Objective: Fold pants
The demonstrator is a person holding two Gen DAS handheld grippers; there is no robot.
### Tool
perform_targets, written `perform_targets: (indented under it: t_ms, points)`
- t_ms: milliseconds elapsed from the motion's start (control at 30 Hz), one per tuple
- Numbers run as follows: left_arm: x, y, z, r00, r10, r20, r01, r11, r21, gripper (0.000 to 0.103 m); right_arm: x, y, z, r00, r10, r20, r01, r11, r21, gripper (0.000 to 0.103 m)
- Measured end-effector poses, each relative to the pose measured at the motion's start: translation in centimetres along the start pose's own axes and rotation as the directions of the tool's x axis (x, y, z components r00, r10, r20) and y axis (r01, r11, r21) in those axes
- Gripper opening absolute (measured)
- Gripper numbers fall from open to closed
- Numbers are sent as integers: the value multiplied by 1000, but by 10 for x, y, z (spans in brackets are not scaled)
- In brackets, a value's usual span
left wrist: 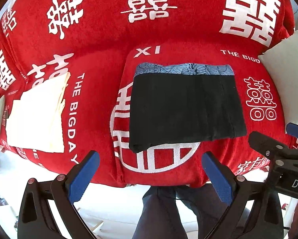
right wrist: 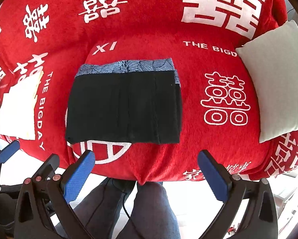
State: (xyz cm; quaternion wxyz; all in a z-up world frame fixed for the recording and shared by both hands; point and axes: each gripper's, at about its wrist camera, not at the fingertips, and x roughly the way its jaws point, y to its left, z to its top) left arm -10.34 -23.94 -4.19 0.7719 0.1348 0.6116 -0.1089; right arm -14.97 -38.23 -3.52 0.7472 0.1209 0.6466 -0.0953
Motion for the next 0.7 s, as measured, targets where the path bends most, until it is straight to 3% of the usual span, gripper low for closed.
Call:
perform_targets:
  t_ms: [700]
  points:
    - [-5,-9,1,999,-30,21,30,1000,6,103,-1,0,0,1000,3,5,-3,1000,1,103]
